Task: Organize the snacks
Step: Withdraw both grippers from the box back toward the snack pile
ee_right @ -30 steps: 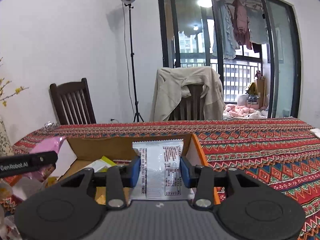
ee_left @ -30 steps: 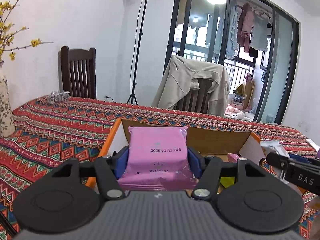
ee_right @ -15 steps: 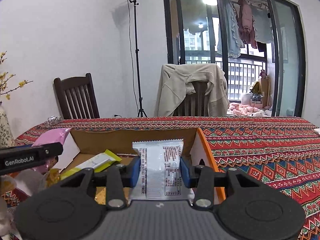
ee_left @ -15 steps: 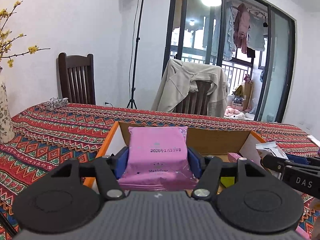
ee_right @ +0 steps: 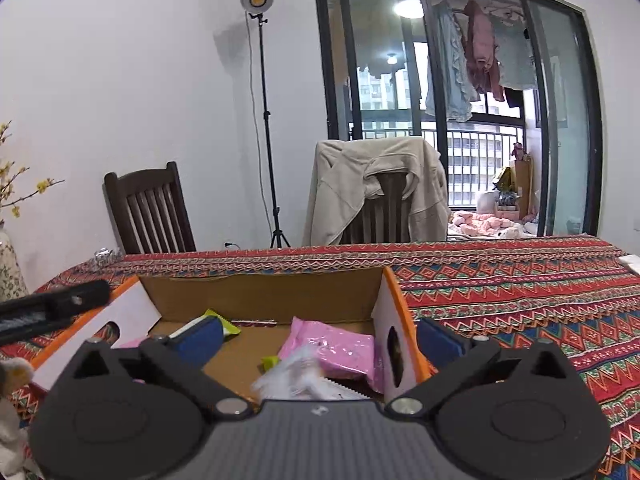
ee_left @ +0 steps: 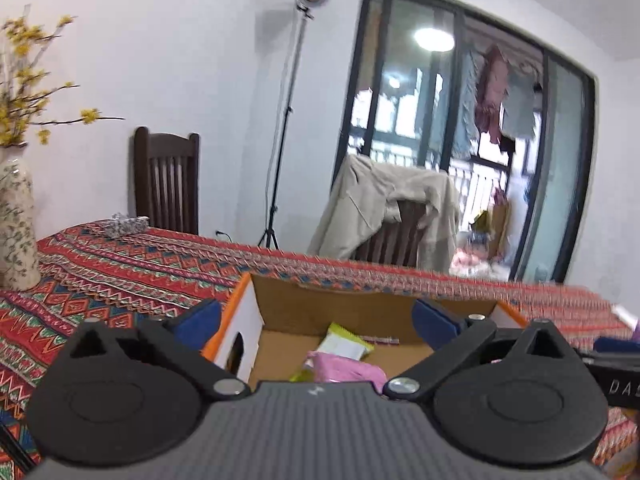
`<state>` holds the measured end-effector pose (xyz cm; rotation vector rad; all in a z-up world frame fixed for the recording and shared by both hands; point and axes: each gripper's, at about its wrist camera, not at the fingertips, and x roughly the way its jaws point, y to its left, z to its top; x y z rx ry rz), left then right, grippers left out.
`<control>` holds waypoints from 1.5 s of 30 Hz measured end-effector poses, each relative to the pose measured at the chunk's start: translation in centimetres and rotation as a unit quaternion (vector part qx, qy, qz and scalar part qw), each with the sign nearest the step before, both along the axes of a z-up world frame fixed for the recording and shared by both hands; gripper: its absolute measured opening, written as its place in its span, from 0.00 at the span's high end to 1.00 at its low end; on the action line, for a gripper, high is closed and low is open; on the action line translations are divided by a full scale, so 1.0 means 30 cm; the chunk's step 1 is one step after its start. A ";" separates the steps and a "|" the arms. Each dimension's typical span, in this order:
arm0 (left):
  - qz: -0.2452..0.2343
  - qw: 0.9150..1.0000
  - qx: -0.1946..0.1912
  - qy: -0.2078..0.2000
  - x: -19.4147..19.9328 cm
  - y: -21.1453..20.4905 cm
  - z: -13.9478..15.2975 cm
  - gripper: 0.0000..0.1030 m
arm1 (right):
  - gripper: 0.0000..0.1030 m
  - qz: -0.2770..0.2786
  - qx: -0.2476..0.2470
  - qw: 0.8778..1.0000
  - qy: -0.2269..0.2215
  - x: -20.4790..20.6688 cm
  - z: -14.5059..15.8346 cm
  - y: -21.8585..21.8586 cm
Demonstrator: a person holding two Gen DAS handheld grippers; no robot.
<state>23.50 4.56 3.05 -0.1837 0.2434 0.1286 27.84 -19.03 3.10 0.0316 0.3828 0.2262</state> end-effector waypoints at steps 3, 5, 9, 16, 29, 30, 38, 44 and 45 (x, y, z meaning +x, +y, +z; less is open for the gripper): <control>0.011 1.000 -0.019 -0.003 -0.004 0.023 0.008 0.00 | 0.00 -0.007 0.002 1.000 0.002 0.003 0.002 -0.008; 0.019 0.999 -0.030 -0.004 0.003 0.034 0.004 0.00 | 0.00 -0.007 0.006 1.000 -0.002 0.007 0.003 -0.018; 0.041 0.998 -0.043 0.029 0.022 0.042 0.023 0.00 | 0.00 -0.025 -0.003 1.000 0.012 0.005 0.018 -0.027; 0.045 0.998 -0.044 0.031 -0.074 0.028 0.092 0.00 | 0.00 -0.014 -0.018 1.000 0.012 -0.137 0.079 -0.073; 0.050 0.994 -0.034 0.096 -0.314 0.000 0.004 0.00 | 0.00 -0.001 0.014 0.997 0.071 -0.349 -0.039 -0.114; 0.051 0.994 -0.030 0.095 -0.330 0.002 0.008 0.00 | 0.00 0.001 0.010 0.997 0.071 -0.360 -0.037 -0.109; 0.055 0.993 -0.051 0.091 -0.412 0.021 -0.019 0.00 | 0.00 -0.004 -0.033 0.997 0.062 -0.457 -0.034 -0.074; 0.042 0.992 -0.071 0.094 -0.456 0.033 -0.076 0.00 | 0.00 0.004 -0.028 0.998 0.056 -0.505 -0.045 -0.088; 0.038 0.992 -0.072 0.097 -0.462 0.035 -0.087 0.00 | 0.00 -0.001 -0.020 0.998 0.060 -0.504 -0.046 -0.094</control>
